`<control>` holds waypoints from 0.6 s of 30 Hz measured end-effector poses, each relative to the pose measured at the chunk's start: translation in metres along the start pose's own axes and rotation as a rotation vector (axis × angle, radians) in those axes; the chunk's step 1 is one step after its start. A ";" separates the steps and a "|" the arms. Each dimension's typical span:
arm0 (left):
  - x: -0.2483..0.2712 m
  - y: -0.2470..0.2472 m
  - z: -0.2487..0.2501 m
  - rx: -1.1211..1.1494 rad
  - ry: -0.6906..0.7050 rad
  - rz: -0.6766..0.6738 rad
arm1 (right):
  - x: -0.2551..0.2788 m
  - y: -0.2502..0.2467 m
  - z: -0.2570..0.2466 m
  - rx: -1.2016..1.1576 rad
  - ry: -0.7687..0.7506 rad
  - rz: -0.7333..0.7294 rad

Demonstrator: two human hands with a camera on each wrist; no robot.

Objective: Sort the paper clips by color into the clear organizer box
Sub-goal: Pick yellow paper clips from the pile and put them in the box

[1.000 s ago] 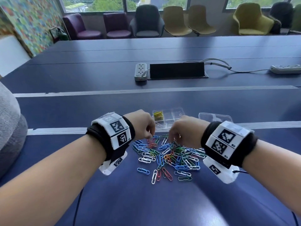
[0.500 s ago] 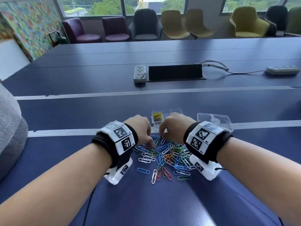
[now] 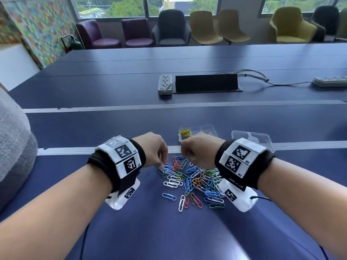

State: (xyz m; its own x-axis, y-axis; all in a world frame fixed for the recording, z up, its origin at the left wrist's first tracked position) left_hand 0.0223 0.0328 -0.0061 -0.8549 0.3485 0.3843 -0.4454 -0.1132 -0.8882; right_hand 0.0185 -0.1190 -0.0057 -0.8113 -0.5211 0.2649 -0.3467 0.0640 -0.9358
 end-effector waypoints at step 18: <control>0.008 0.013 -0.006 -0.048 0.077 0.044 | -0.003 0.000 -0.009 0.154 0.002 -0.015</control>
State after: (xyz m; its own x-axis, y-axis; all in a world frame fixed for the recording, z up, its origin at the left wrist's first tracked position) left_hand 0.0112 0.0401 -0.0158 -0.8495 0.4148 0.3261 -0.3932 -0.0857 -0.9154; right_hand 0.0166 -0.1096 -0.0041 -0.8077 -0.5190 0.2799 -0.2830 -0.0751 -0.9562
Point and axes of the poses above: each hand's wrist, its own x-axis away from the middle knuckle, its own y-axis out of the palm, z = x × y, the point moved 2 cm from there along -x, towards the middle knuckle, and after that the axes turned 1 degree about -z, right-handed, at the moved point
